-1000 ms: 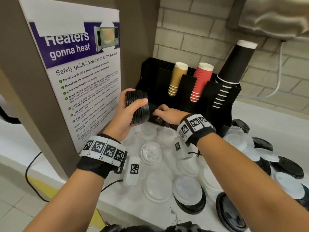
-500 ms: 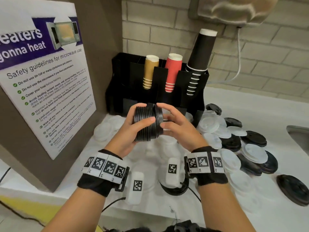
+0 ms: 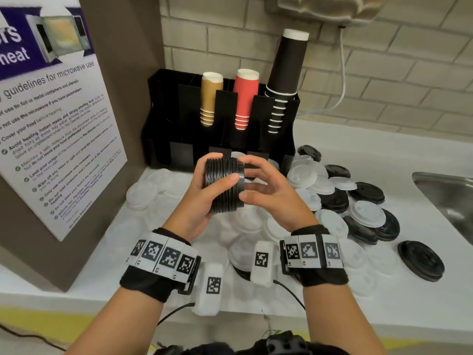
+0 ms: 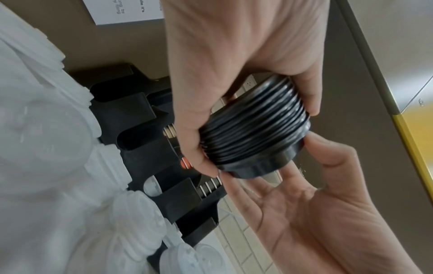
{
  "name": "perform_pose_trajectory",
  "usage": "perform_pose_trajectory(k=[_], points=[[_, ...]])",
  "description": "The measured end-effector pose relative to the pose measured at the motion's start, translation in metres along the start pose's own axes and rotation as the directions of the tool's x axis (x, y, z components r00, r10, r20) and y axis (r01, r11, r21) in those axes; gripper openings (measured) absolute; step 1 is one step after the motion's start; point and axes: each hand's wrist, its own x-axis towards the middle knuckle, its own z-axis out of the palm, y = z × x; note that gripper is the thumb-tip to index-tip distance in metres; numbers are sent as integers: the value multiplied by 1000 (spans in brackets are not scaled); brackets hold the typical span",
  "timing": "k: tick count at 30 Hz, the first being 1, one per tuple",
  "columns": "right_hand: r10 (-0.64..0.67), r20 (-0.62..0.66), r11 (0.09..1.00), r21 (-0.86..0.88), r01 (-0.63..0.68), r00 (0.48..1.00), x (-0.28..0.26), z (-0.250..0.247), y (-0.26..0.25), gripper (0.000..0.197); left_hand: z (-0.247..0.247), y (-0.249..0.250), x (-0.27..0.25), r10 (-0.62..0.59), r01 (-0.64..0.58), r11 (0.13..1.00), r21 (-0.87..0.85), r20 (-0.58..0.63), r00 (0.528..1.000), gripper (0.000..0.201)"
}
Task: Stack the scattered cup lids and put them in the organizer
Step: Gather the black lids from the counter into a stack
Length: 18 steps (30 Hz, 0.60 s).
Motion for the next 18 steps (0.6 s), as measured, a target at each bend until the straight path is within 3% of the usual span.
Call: perform_pose_trajectory(k=[5, 8, 9, 11, 14, 16, 18], points=[[40, 68, 999, -13, -39, 997, 0, -3, 1, 57, 1, -3, 0, -7, 7, 1000, -1, -20, 1000, 62], [170, 139, 950, -284, -125, 976, 7, -8, 2, 66, -4, -3, 1, 15, -17, 1000, -17, -106, 994, 57], [241, 156, 885, -440, -151, 958, 9, -10, 3, 72, -7, -1, 2, 30, -34, 999, -28, -144, 989, 54], [402, 216, 658, -744, -116, 890, 9, -9, 7, 80, -16, 5, 4, 60, -71, 996, -47, -205, 977, 52], [629, 266, 322, -944, 67, 731, 4, 6, 19, 91, -27, 13, 5, 81, -99, 993, -68, -228, 970, 49], [691, 277, 206, -961, 186, 668, 2, 15, 26, 95, -31, 16, 4, 92, -109, 992, -66, -227, 970, 51], [704, 280, 172, -959, 226, 652, 3, 18, 30, 90, -34, 18, 2, 100, -116, 991, -60, -221, 970, 51]])
